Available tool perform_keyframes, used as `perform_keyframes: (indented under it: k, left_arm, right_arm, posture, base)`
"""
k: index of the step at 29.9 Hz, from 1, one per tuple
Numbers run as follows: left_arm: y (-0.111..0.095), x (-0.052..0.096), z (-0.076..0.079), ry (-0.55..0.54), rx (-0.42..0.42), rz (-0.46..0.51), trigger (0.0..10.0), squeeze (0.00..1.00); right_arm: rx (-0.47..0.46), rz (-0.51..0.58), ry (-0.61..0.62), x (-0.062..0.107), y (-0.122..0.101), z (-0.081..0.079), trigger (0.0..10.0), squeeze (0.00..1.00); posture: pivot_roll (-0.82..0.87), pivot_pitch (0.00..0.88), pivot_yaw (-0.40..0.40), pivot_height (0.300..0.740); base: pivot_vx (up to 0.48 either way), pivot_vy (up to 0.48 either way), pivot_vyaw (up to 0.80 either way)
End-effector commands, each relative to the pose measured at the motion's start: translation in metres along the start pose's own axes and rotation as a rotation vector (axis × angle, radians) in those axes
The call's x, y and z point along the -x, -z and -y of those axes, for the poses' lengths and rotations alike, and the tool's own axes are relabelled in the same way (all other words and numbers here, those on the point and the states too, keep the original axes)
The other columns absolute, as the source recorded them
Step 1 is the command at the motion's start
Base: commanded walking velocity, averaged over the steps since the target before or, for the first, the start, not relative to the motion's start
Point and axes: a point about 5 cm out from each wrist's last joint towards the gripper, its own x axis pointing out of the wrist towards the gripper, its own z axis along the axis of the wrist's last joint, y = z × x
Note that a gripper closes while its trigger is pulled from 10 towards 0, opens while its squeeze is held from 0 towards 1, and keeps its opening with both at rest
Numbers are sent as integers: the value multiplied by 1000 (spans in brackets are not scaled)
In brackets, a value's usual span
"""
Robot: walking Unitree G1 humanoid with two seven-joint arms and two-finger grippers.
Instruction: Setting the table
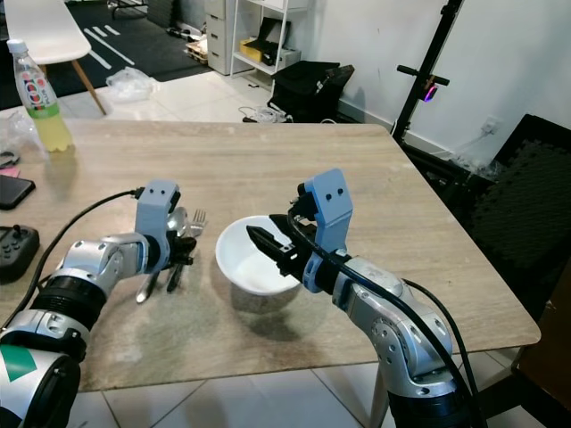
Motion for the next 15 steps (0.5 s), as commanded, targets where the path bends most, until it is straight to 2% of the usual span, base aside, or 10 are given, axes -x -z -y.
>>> perform_keyframes:
  k: [1,2,3,4,7,8,10,11,13,15]
  left_arm:
    - [0,-1,3,22,4,-6,10000,1000]
    - [0,-1,3,22,4,-6,10000,1000]
    - [-5,0,4,24,-16,13,10000,0]
    - [-5,0,4,24,-16,13,10000,0]
    - [-35,22,7,48,-129,165,10000,0]
    - [-35,22,7,48,-129,165,10000,0]
    - [-47,47,1,15,-181,230,10000,0]
    - [-47,47,1,15,-181,230,10000,0]
    - [-48,57,-3,-7,-187,237,10000,0]
    - [-38,71,-17,-67,-168,209,10000,0]
  right_arm:
    - [-3,5,-9,2,-1,-2,10000,0]
    - [-3,5,-9,2,-1,-2,10000,0]
    - [-3,7,-10,2,-1,-3,10000,0]
    - [-3,7,-10,2,-1,-3,10000,0]
    - [0,23,-2,3,-3,-4,10000,0]
    - [0,23,-2,3,-3,-4,10000,0]
    - [-3,51,9,6,-6,-4,10000,0]
    - [-3,51,9,6,-6,-4,10000,0]
    - [-6,64,10,8,-7,-4,10000,0]
    - [-16,80,7,10,-7,-5,10000,0]
  posture:
    - [129,166,-7,740]
    - [129,166,-7,740]
    - [128,167,-5,740]
    - [128,167,-5,740]
    - [125,163,2,740]
    - [125,163,2,740]
    - [133,162,3,740]
    - [133,162,3,740]
    - [135,162,2,740]
    - [150,161,-7,740]
  base:
    - [0,0,0]
    - [0,0,0]
    - [0,0,0]
    - [0,0,0]
    - [0,0,0]
    - [0,0,0]
    - [0,0,0]
    - [0,0,0]
    - [0,0,0]
    - [0,0,0]
